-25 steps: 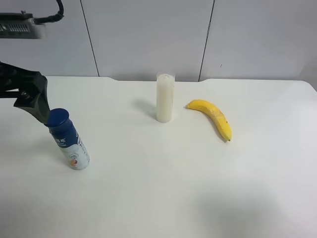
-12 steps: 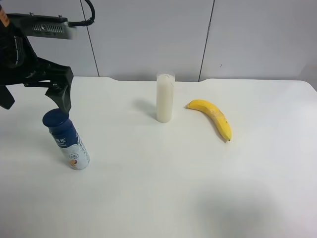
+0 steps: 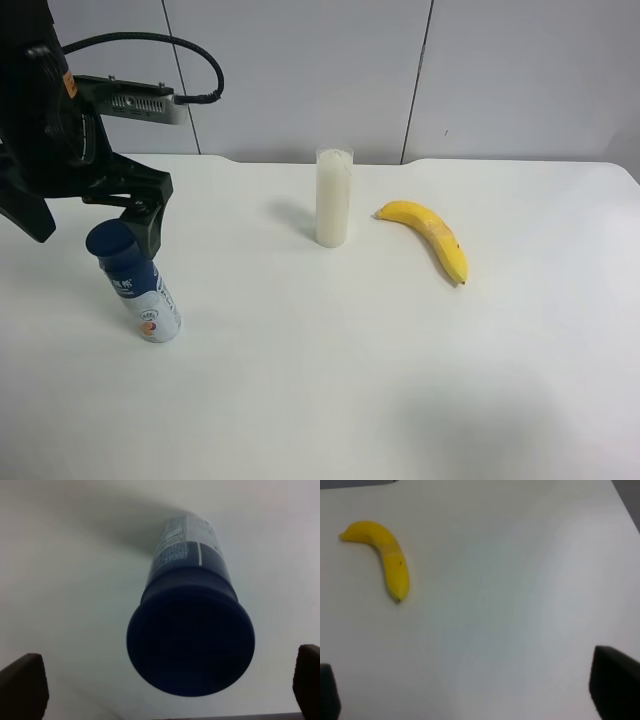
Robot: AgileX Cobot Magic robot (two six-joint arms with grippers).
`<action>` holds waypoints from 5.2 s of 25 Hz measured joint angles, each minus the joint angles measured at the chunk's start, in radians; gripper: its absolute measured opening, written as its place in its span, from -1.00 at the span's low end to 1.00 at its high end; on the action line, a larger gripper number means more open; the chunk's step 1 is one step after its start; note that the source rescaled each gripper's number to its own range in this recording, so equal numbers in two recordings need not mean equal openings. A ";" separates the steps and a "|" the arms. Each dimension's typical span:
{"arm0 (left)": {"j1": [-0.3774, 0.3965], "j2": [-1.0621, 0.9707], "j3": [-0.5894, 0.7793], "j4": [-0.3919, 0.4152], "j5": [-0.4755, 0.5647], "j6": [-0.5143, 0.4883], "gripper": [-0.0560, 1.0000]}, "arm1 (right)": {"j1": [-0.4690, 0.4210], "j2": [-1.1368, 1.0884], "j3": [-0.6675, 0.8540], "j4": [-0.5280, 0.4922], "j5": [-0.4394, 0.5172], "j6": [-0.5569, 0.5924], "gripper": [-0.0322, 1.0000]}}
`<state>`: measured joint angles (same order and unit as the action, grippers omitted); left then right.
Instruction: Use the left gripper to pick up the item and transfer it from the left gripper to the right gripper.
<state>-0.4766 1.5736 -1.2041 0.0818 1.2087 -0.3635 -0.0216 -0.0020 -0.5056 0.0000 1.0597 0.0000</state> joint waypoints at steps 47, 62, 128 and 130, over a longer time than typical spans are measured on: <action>0.000 0.065 0.115 -0.015 -0.212 0.031 0.58 | 0.000 0.000 0.000 0.000 0.000 0.000 1.00; 0.000 0.065 0.115 -0.017 -0.212 0.035 -0.88 | 0.000 0.000 0.000 0.000 0.000 0.000 1.00; 0.000 -0.020 0.002 -0.964 -0.189 0.593 -0.88 | 0.000 0.000 0.000 0.000 0.000 0.000 1.00; 0.000 -0.020 0.002 -0.991 -0.189 0.610 -0.88 | 0.000 0.000 0.000 0.000 0.000 0.000 1.00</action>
<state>-0.4766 1.5531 -1.2023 -0.9093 1.0194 0.2470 -0.0216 -0.0020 -0.5056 0.0000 1.0597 0.0000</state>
